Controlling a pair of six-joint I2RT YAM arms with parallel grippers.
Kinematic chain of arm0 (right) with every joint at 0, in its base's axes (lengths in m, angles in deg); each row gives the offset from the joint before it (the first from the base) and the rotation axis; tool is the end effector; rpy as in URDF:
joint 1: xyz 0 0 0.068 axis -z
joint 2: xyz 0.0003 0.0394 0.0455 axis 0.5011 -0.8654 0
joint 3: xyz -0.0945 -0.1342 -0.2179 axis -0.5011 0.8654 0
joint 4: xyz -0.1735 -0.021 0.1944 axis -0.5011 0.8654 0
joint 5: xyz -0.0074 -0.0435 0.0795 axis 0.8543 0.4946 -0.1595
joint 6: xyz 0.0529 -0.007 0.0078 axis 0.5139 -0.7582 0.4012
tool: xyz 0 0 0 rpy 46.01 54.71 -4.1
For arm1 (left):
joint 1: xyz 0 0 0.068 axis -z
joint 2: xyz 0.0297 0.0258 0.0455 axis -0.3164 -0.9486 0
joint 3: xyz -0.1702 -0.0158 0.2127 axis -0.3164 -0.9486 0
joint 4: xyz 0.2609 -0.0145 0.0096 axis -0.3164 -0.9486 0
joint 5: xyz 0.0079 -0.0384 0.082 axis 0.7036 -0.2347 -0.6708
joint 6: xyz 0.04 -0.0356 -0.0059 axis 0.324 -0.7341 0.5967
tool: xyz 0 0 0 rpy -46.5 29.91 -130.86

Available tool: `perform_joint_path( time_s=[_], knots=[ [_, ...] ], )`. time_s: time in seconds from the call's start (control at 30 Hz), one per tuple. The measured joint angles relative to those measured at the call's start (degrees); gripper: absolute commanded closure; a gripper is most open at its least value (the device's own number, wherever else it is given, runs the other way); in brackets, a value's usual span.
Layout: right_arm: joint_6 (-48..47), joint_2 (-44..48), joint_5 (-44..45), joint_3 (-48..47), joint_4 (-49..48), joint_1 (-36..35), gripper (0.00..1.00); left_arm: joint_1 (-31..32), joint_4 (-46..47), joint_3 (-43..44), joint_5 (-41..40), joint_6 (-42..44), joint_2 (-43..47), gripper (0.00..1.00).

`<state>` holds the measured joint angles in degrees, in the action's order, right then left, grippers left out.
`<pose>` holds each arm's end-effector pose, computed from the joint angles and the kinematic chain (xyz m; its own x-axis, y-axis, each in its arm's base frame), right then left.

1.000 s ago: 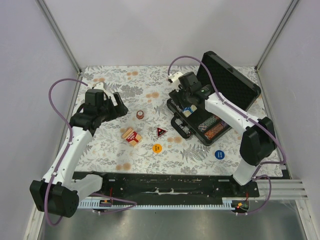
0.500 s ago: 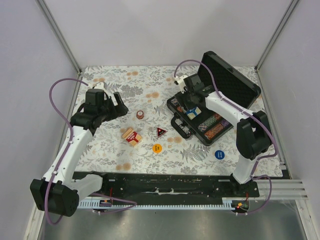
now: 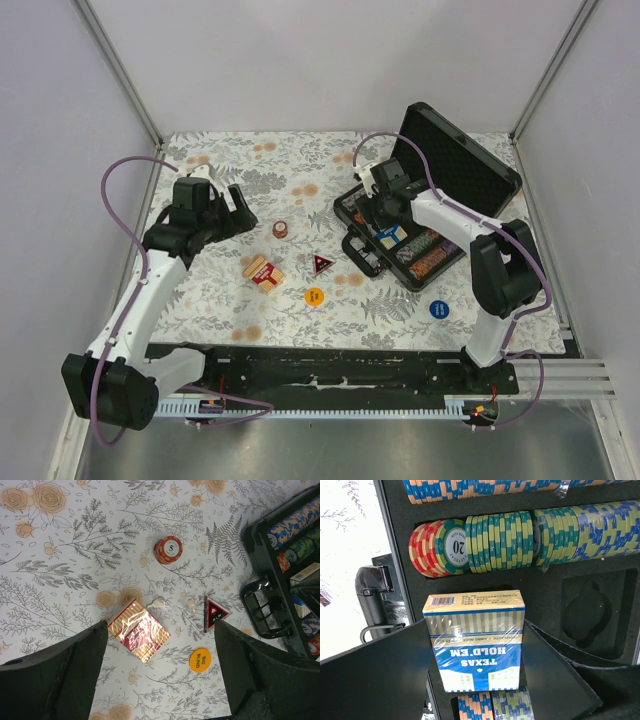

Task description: Pack up texas hold em set

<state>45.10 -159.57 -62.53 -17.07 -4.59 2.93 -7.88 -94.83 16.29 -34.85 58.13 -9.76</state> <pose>0.3471 0.1755 0.2214 -0.6816 -0.5033 -0.5312 -0.5244 0.8422 -0.1251 0.2304 -0.0441 0.3168 -0.6611 -0.3343 -0.6717 -0.1048 0.9276 -0.3585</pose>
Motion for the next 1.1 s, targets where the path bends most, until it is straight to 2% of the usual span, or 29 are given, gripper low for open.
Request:
perform_joint_path(
  time_s=[0.1, 0.37, 0.53, 0.67, 0.83, 1.1],
  knots=[
    [0.4, 0.0, 0.1, 0.7, -0.8, 0.0, 0.42, 0.0, 0.0, -0.3, 0.0, 0.0, -0.1, 0.08],
    [1.2, 0.0, 0.8, 0.9, -0.9, 0.0, 0.14, 0.0, 0.1, -0.7, 0.0, 0.0, -0.5, 0.08],
    [1.9, 0.2, 0.9, -0.4, 0.6, 0.0, 0.11, 0.0, 0.0, -0.7, 0.0, 0.0, -0.5, 0.08],
    [2.4, 1.3, 0.7, -3.3, 1.7, 0.0, 0.14, 0.0, 0.0, -0.7, 0.0, 0.0, -0.5, 0.08],
    [3.3, 3.0, 0.2, -5.3, 1.4, 0.0, 0.28, 0.0, 0.1, -1.1, 0.0, 0.0, -0.2, 0.09],
    [7.0, -0.5, 1.2, -5.3, -0.3, 0.0, 0.41, 0.0, 0.0, -2.6, 0.0, 0.0, 0.6, 0.09]
  ],
)
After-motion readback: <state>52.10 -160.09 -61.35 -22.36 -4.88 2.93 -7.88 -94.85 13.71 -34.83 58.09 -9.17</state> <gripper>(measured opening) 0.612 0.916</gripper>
